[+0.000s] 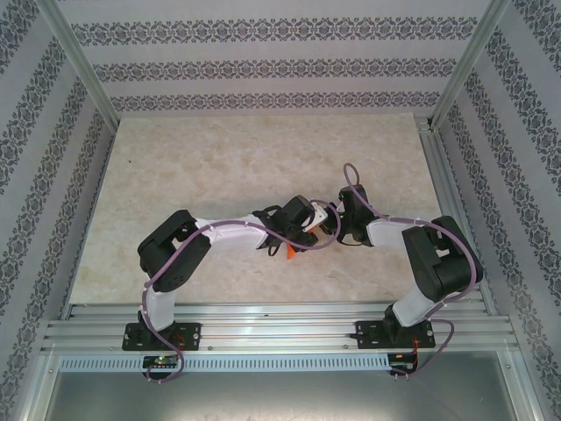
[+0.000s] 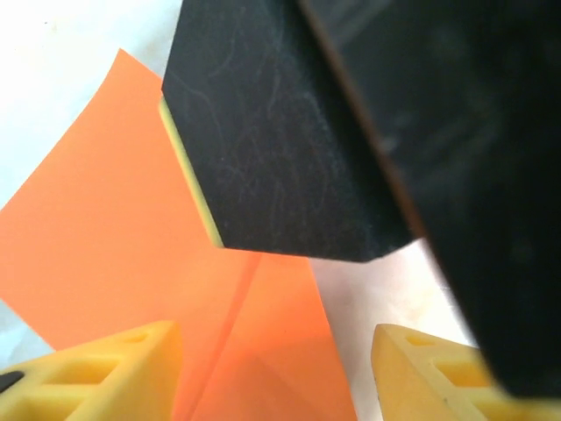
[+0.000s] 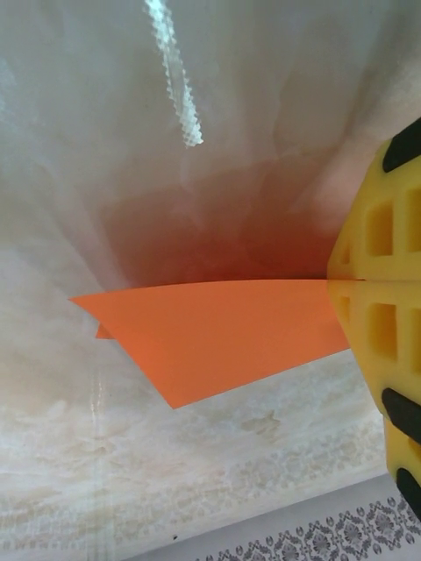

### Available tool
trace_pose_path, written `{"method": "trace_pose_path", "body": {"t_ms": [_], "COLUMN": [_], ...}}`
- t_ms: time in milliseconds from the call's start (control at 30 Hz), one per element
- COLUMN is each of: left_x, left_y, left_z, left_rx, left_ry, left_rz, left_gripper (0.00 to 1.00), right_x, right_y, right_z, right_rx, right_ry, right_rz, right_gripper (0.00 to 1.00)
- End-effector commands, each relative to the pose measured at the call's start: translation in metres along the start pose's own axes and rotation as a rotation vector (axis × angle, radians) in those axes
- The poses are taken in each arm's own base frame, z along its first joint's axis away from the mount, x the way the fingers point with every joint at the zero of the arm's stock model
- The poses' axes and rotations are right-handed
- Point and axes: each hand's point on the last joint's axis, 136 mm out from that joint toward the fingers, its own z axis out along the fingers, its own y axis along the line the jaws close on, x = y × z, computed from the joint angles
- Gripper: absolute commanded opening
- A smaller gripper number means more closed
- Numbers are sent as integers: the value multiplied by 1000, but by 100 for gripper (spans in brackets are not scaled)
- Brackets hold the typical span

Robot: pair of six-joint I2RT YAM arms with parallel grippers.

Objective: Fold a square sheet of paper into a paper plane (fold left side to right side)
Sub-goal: Turn over the paper at the center of the table.

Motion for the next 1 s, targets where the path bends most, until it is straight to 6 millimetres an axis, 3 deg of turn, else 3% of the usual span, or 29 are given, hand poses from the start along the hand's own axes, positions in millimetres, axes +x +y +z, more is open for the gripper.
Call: {"method": "trace_pose_path", "body": {"t_ms": [0,167,333,433,667,833,967], "left_x": [0,4,8,9,13,8,9], "left_y": [-2,-4,-7,-8,-12,-10,-10], "left_z": [5,8,7,7,6,0,1], "left_rx": [-32,-21,-4,8,53,141,168], "left_ry": [9,19,20,18,13,-28,-28], "left_rz": [29,25,23,21,-15,-90,-96], "left_gripper": [50,26,14,8,1,0,0], "right_x": [-3,-4,-7,-9,-23,-32,-34], "right_y": [16,19,23,24,27,10,4], "right_z": [-3,-4,-6,-8,-34,-53,-58], "right_rx": [-31,-49,-50,-50,-29,0,-11], "right_ry": [-9,-12,-21,-31,-90,-111,-115], "right_rz": [2,18,14,2,-65,-61,-53], "right_gripper": [0,0,0,7,31,41,42]}}
